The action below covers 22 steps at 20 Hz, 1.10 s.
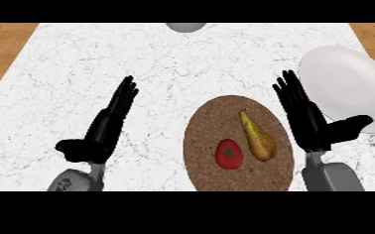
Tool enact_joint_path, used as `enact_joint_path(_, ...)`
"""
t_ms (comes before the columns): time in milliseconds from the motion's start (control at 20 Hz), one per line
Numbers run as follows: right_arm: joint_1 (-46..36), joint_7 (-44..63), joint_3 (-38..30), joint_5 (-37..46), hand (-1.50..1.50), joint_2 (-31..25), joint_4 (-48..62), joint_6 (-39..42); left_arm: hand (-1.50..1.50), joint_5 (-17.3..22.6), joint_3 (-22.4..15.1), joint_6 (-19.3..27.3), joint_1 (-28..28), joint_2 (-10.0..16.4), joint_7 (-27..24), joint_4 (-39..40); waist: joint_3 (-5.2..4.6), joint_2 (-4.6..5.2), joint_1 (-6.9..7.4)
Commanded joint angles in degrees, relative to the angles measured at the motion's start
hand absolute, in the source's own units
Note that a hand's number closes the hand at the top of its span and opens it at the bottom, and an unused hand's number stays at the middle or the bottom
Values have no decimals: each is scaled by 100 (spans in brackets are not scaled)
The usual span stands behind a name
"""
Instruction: Pick the tomato from the placemat and place it in the plate
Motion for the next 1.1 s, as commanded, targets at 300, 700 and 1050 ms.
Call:
enact_joint_path(300,-307,297,-324,2339,150,-2524,-521,-559,0,99,216,417,712,205,1035,602,-373,166,-331)
enact_joint_path(700,1333,-123,-513,2538,-150,-665,-2648,-2782,0,281,399,364,682,162,1562,841,-146,64,-257)
enact_joint_path(1050,1944,1457,-112,3313,-150,-1719,-3800,-1970,0,422,619,125,609,443,1972,445,-158,74,-174)
